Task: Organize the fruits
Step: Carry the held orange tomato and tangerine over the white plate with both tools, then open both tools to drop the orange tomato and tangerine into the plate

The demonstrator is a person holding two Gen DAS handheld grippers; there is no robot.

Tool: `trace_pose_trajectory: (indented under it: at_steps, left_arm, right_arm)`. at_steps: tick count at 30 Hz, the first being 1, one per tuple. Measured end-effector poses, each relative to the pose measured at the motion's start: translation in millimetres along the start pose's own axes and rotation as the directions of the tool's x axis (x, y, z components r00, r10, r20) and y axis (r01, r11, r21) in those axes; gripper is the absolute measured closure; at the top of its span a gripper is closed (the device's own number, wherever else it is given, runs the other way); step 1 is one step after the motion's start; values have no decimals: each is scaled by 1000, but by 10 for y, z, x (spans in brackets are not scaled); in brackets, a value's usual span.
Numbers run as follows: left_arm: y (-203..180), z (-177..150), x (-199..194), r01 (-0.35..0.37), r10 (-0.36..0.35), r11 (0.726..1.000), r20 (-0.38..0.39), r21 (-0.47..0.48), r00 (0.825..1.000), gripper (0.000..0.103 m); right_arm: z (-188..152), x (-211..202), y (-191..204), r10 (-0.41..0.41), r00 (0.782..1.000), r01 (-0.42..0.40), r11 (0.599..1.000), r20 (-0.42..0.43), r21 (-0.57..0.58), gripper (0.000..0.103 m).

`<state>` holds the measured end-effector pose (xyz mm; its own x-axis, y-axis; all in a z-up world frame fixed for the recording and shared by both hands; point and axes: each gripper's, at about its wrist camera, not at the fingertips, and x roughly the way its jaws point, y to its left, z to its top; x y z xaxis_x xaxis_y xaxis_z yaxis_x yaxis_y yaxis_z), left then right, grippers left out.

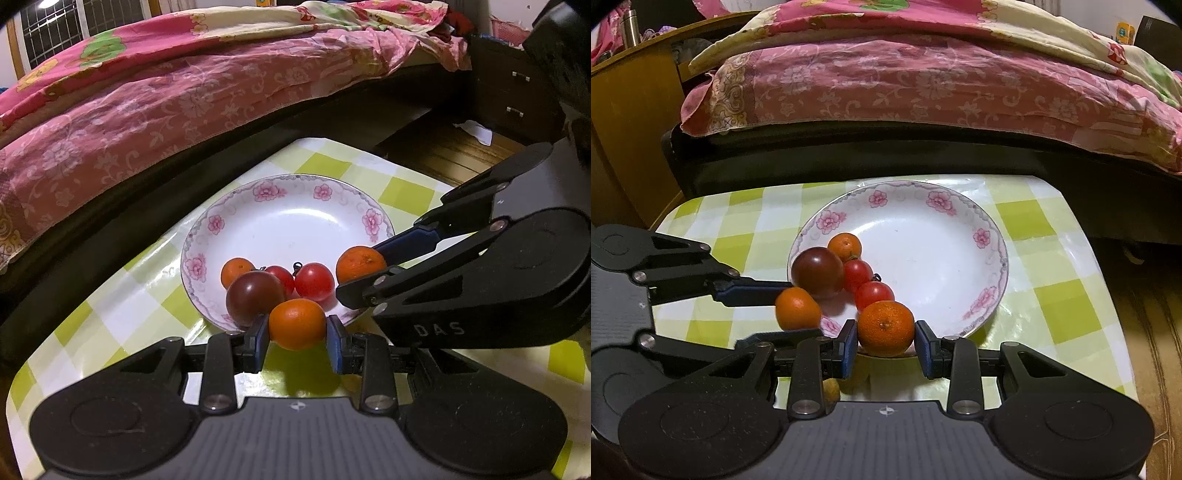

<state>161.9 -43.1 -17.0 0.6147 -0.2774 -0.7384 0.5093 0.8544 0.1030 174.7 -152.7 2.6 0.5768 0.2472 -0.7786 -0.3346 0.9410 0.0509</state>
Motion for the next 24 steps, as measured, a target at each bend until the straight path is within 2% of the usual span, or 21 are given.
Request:
trace_pose_trajectory:
  at_steps: [24]
  left_arm:
    - [42, 50, 192, -29, 29, 999, 5, -31, 1000, 63]
  right_arm:
    - [82, 213, -153, -25, 1000, 25, 1000, 0, 6, 73]
